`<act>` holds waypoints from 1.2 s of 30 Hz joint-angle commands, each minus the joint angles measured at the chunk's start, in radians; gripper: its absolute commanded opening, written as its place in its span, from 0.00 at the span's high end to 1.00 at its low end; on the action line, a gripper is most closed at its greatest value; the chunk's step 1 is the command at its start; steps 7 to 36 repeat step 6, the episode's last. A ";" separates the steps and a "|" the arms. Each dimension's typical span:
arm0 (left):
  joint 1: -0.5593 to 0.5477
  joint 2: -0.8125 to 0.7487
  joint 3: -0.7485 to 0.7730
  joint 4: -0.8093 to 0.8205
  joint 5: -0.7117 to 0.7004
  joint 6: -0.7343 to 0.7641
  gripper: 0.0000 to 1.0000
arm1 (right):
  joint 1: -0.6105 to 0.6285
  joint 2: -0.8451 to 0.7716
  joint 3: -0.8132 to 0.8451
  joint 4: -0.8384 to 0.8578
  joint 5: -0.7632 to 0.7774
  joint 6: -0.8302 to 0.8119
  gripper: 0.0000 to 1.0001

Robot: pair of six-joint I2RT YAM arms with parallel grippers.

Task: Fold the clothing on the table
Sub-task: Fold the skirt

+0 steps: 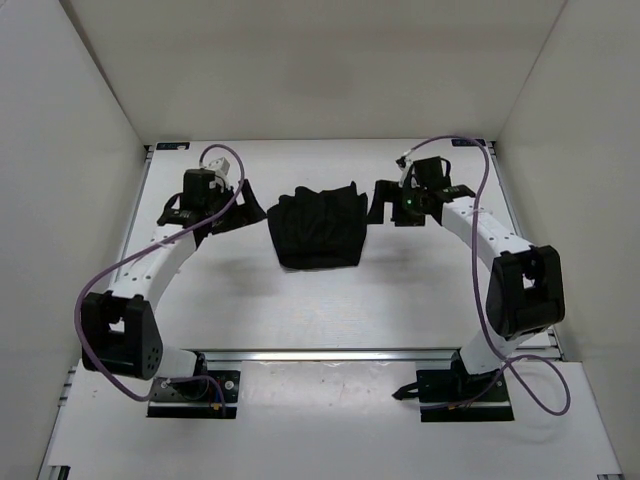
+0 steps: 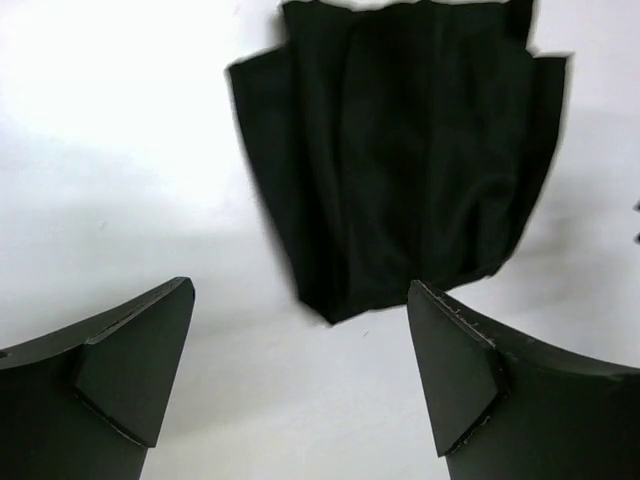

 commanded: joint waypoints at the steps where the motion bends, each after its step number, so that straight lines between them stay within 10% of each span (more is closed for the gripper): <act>1: 0.002 -0.085 -0.054 -0.129 -0.075 0.065 0.01 | -0.006 -0.099 -0.055 0.030 0.080 -0.008 0.06; 36: -0.040 -0.153 -0.143 -0.132 -0.070 0.059 0.01 | -0.003 -0.184 -0.155 0.041 0.102 0.021 0.06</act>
